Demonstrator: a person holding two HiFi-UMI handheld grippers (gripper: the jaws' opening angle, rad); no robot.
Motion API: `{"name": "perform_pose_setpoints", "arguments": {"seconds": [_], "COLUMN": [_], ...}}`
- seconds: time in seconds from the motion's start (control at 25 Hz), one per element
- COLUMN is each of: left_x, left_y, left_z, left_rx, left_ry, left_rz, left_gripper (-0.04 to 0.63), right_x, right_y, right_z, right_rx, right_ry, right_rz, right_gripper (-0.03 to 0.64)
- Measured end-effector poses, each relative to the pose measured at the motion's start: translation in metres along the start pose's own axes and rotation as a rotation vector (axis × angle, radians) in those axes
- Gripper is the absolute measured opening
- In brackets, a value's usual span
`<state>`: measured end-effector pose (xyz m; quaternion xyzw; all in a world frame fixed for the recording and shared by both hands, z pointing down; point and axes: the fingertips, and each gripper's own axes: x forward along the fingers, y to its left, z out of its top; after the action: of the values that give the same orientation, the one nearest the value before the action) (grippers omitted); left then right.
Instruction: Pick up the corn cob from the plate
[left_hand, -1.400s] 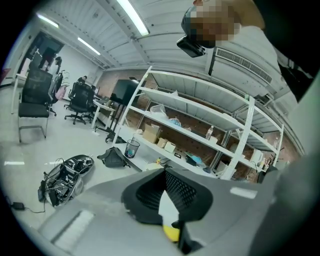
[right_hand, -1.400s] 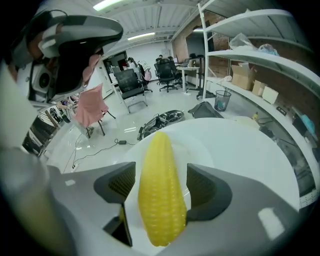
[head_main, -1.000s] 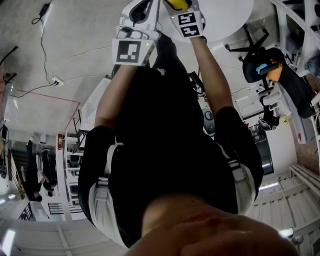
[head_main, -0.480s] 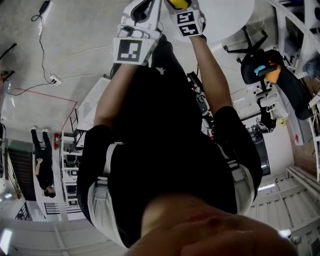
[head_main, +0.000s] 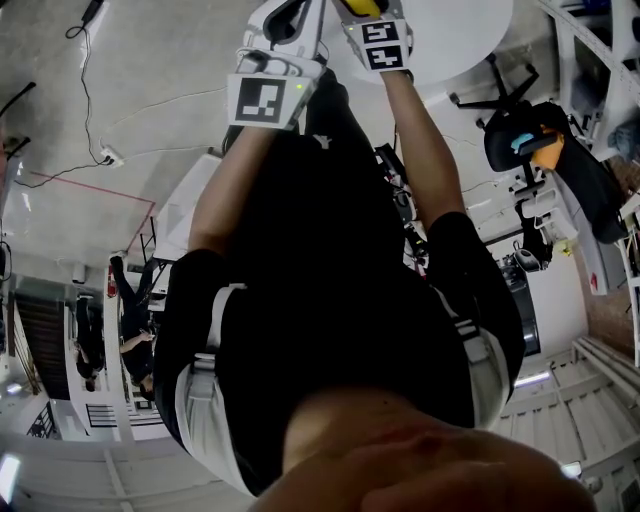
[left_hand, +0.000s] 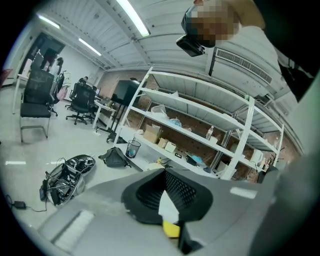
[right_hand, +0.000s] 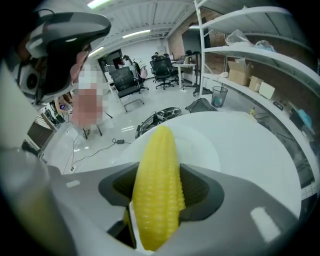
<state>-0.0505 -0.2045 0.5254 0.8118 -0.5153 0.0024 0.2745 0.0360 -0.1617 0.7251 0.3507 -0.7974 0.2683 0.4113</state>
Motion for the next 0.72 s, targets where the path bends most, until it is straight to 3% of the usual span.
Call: {"name": "perform_pose_setpoints", "arguments": {"seconds": [0.72], "left_x": [-0.015], "left_y": [-0.017], "left_z": [0.013], "left_rx": [0.018], "left_ry": [-0.034], "left_rz": [-0.007], "left_gripper": [0.002], "right_x": [-0.022], "right_y": [0.001], "right_z": [0.007], "right_rx": [0.054], "right_ry": [-0.053], "right_rz": [-0.021], "right_gripper": [0.247]}}
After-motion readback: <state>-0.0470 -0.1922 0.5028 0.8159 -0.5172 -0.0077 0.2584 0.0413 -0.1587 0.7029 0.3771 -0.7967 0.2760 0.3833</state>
